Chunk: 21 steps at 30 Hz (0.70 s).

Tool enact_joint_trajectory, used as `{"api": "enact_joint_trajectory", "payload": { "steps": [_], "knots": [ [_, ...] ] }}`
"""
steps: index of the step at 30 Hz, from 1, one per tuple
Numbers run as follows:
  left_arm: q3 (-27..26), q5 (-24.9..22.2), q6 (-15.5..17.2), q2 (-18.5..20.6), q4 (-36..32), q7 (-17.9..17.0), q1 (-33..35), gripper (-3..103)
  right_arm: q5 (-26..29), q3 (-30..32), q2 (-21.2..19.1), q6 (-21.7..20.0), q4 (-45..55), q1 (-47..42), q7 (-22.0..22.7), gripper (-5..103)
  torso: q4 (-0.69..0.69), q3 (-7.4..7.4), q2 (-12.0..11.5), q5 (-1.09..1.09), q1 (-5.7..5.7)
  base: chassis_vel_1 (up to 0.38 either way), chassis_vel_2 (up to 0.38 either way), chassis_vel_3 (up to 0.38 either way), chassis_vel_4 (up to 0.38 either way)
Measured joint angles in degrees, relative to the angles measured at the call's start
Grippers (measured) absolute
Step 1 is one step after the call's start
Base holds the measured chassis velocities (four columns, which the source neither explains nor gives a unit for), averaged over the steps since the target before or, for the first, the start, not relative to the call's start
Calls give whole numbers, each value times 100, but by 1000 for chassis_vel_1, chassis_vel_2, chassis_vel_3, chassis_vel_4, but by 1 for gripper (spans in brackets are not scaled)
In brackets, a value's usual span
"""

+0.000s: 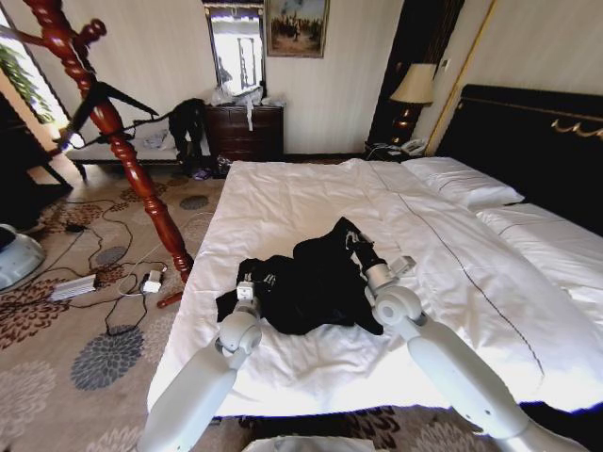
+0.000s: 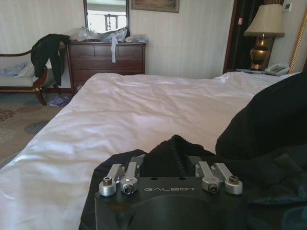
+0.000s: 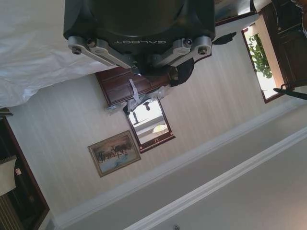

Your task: Pick up the clothes from the bed and hang them on the clothes hanger.

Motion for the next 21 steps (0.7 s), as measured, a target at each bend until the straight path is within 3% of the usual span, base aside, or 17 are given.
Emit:
{"api": "enact_joint_trajectory", "payload": {
  "steps": [3,8,11,17,21],
  "knots": [
    [-135,-1,-111,73,-113,69,126,30,-2,-20,4,3,-5,27,-1,0,0,0,0,0,0,0,0,0,0],
    [-270,-20,-237,185,-262,118,286,19,6,6,-36,6,34,34,-1,0,0,0,0,-1,0,0,0,0,0],
    [-377,-36,-434,351,-356,212,375,3,22,79,-62,20,38,39,-5,0,0,0,0,-1,0,0,0,0,0],
    [-513,-214,-669,510,-435,307,240,2,48,87,-86,42,25,68,-7,0,0,0,0,-1,0,0,0,0,0],
    [-624,-655,-703,766,-587,408,-255,2,136,97,-169,45,87,160,27,0,0,0,0,-1,0,0,0,0,0]
  ]
}}
